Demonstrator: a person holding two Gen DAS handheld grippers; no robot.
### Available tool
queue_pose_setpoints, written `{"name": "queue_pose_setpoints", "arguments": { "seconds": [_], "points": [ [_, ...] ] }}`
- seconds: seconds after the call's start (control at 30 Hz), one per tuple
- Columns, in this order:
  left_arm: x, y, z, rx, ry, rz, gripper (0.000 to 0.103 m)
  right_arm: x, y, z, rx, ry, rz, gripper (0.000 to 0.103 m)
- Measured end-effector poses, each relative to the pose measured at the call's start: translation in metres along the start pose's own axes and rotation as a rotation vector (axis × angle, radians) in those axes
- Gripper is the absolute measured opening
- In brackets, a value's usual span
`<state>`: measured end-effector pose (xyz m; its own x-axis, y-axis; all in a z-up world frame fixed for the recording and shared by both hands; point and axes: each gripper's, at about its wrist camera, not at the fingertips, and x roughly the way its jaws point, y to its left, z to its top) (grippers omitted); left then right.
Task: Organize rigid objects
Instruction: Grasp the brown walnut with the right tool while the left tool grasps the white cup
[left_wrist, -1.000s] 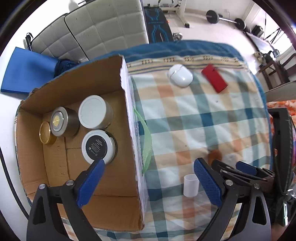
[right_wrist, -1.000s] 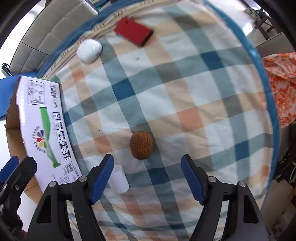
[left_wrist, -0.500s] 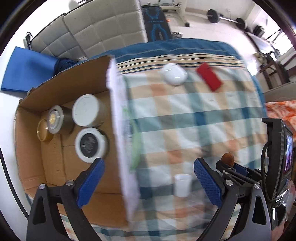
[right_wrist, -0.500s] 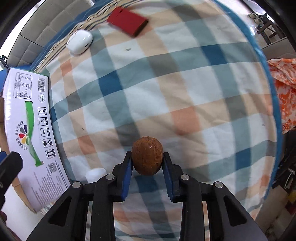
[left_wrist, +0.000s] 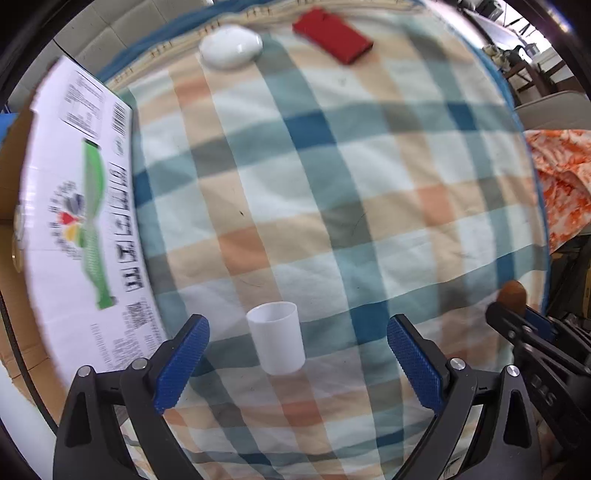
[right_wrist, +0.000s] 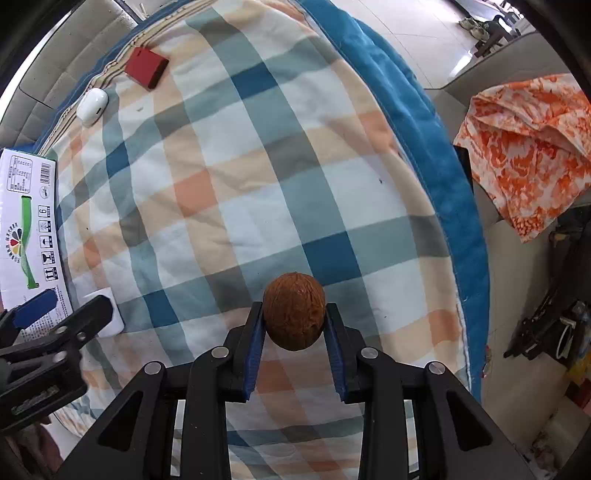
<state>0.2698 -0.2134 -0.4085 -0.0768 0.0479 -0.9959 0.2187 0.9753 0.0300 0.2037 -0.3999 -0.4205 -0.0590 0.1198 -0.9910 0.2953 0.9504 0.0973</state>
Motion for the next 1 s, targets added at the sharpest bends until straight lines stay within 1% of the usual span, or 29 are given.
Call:
{"name": "queue_pose_setpoints", "arguments": {
  "seconds": [0.03,0.1,0.13,0.17,0.23,0.27,0.3,0.33,0.37,0.4,0.63,0.73,0.87,1.0],
  "points": [
    [0.008,0.0,0.001,-0.003,0.019,0.008,0.099,0.002,0.0,0.005,0.003,0.001,0.005,0.034],
    [0.021,0.0,0.004,-0.009,0.045,0.015,0.099,0.005,-0.002,0.003,0.008,0.001,0.011,0.034],
    [0.026,0.0,0.004,-0.01,0.052,0.026,0.097,0.006,-0.002,0.005,0.011,0.002,0.016,0.034],
    [0.031,0.0,0.004,-0.01,0.058,0.03,0.093,0.008,-0.002,0.004,0.013,0.002,0.02,0.034],
    [0.038,0.001,0.003,-0.008,0.079,0.032,0.059,0.011,-0.001,0.005,0.011,-0.001,0.024,0.034],
    [0.04,-0.001,0.001,-0.003,0.081,0.03,0.058,0.011,0.0,0.005,0.01,-0.003,0.025,0.034],
    [0.039,-0.002,0.0,0.005,0.071,0.028,0.051,0.011,0.002,0.006,0.009,-0.005,0.026,0.034],
    [0.037,-0.004,0.0,0.013,0.063,0.019,0.037,0.01,0.004,0.006,0.009,-0.007,0.029,0.034],
    [0.036,-0.006,-0.001,0.013,0.061,0.019,0.032,0.01,0.006,0.006,0.007,-0.007,0.032,0.034],
    [0.035,-0.007,-0.001,0.014,0.058,0.02,0.029,0.01,0.008,0.007,0.005,-0.01,0.034,0.034],
    [0.028,-0.008,-0.009,0.016,0.028,0.011,0.029,0.001,0.018,0.007,-0.016,-0.032,0.036,0.034],
    [0.02,-0.006,-0.017,0.01,0.009,-0.012,0.029,-0.005,0.021,0.006,-0.024,-0.045,0.032,0.034],
    [-0.005,-0.006,-0.021,0.019,-0.033,-0.038,0.029,-0.015,0.025,0.003,-0.036,-0.059,0.032,0.034],
    [-0.039,-0.006,-0.027,0.027,-0.095,-0.082,0.029,-0.04,0.042,-0.005,-0.057,-0.081,0.036,0.034]
  ]
}}
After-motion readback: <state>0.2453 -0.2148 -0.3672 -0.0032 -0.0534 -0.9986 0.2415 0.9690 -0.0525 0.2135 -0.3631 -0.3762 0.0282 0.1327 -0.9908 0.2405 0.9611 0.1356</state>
